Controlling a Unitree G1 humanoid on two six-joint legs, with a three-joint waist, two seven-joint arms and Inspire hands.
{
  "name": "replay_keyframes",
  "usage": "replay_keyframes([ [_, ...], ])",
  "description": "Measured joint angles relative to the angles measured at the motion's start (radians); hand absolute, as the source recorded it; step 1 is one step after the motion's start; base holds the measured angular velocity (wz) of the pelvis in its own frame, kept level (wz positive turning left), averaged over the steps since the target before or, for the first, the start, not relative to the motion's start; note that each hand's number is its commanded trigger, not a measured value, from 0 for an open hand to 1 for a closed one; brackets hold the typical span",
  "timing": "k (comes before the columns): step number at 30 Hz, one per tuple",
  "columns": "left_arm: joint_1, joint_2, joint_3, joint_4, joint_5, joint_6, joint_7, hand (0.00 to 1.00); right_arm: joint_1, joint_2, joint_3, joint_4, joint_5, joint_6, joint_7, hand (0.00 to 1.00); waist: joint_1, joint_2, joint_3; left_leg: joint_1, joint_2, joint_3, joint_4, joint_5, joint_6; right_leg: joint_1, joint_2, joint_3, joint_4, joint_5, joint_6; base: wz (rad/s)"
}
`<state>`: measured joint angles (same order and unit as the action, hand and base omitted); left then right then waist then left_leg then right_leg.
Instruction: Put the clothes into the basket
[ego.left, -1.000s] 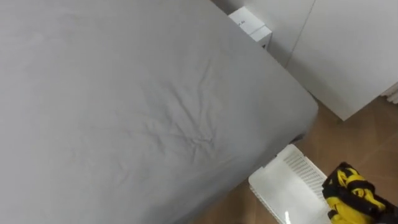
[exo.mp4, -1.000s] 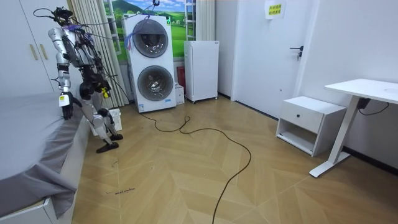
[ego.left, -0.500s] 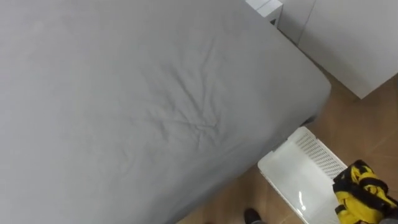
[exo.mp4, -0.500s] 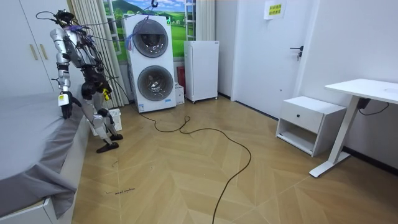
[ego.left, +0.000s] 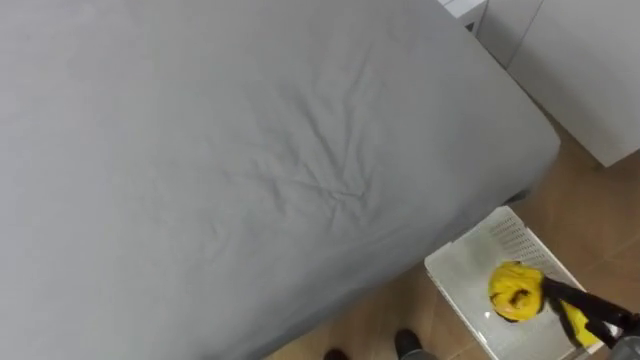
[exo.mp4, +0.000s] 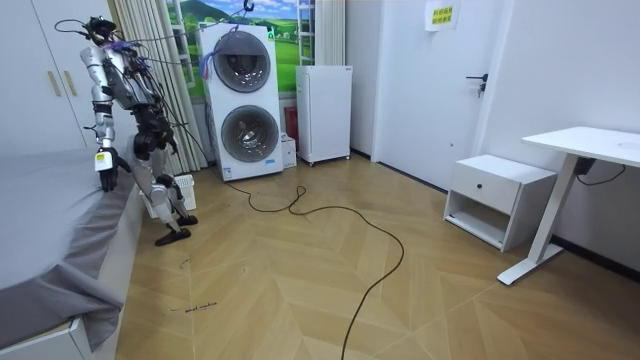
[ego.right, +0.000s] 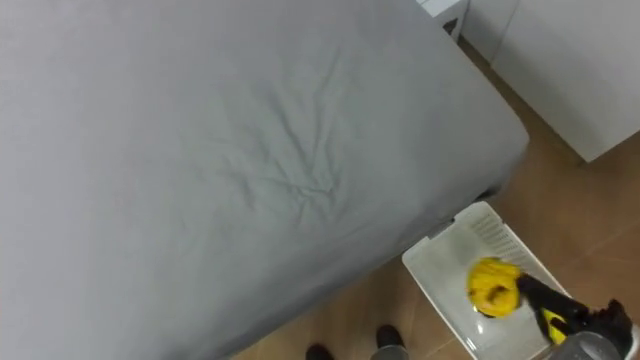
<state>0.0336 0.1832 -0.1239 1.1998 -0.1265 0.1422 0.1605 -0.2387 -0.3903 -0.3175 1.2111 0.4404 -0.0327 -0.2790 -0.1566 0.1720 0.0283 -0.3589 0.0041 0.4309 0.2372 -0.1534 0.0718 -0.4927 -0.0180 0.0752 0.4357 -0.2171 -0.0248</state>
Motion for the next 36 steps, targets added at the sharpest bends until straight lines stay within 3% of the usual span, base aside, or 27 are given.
replay_keyframes([
  [7,0.005,0.006,0.000,0.002,0.000,-0.003,-0.017,0.00,0.001,-0.010,0.001,0.000,-0.007,-0.013,0.001,0.00,0.001,-0.001,0.0002,0.001,0.001,0.001,0.000,0.000,0.000,0.002,-0.004,-0.021,0.001,-0.001,-0.002,0.02],
  [11,0.020,0.010,0.001,0.001,0.000,-0.033,-0.017,0.00,0.016,-0.010,0.001,0.001,0.022,-0.026,-0.003,0.00,0.001,-0.009,0.0016,0.004,0.002,0.001,0.001,0.000,0.000,0.009,-0.012,-0.043,0.001,-0.002,-0.004,0.08],
  [12,0.020,0.011,0.004,0.001,0.000,-0.035,-0.016,0.00,0.027,-0.008,0.000,0.001,0.023,-0.030,-0.004,0.00,0.001,-0.018,0.0053,0.011,0.003,0.001,0.000,0.000,0.000,0.020,-0.014,-0.052,-0.005,-0.003,-0.004,0.14],
  [16,0.030,0.022,0.006,0.001,-0.001,-0.041,-0.016,0.00,0.062,-0.006,-0.002,0.000,0.022,-0.032,-0.005,0.00,0.003,-0.036,-0.0009,0.041,0.005,-0.008,0.000,0.000,-0.001,0.064,-0.013,-0.062,-0.023,-0.004,-0.006,0.09],
  [19,0.040,0.031,0.008,-0.003,0.000,-0.048,-0.016,0.00,0.095,-0.006,-0.002,-0.002,0.029,-0.032,-0.002,0.00,0.004,-0.052,-0.0025,0.070,0.005,-0.031,0.000,0.000,-0.002,0.114,-0.016,-0.095,-0.051,-0.004,-0.007,0.22],
  [25,0.083,0.033,0.047,-0.064,0.035,-0.081,-0.016,0.00,0.160,0.011,0.026,-0.011,0.029,-0.033,0.026,0.00,0.033,-0.078,-0.0144,0.144,0.005,-0.081,-0.011,0.000,-0.003,0.238,-0.015,-0.148,-0.133,0.006,-0.004,0.27],
  [27,0.093,0.033,0.054,-0.064,0.044,-0.084,-0.016,0.00,0.165,0.042,0.044,-0.011,0.029,-0.036,0.049,0.00,0.052,-0.092,-0.0228,0.182,0.003,-0.093,-0.033,0.003,-0.007,0.296,-0.014,-0.166,-0.169,0.015,-0.004,0.20],
  [33,0.090,0.028,0.069,-0.081,0.059,-0.107,-0.011,0.00,0.211,0.153,0.153,-0.044,0.021,-0.030,0.086,0.00,0.060,-0.139,-0.0294,0.239,-0.011,-0.174,-0.048,0.004,-0.009,0.410,-0.016,-0.243,-0.237,0.018,-0.002,0.44],
  [36,0.089,0.013,0.080,-0.081,0.083,-0.110,-0.009,0.00,0.230,0.182,0.180,-0.038,0.014,-0.030,0.113,0.00,0.071,-0.150,-0.0310,0.270,-0.020,-0.193,-0.053,0.004,-0.009,0.464,-0.021,-0.273,-0.267,0.022,0.004,0.27],
])
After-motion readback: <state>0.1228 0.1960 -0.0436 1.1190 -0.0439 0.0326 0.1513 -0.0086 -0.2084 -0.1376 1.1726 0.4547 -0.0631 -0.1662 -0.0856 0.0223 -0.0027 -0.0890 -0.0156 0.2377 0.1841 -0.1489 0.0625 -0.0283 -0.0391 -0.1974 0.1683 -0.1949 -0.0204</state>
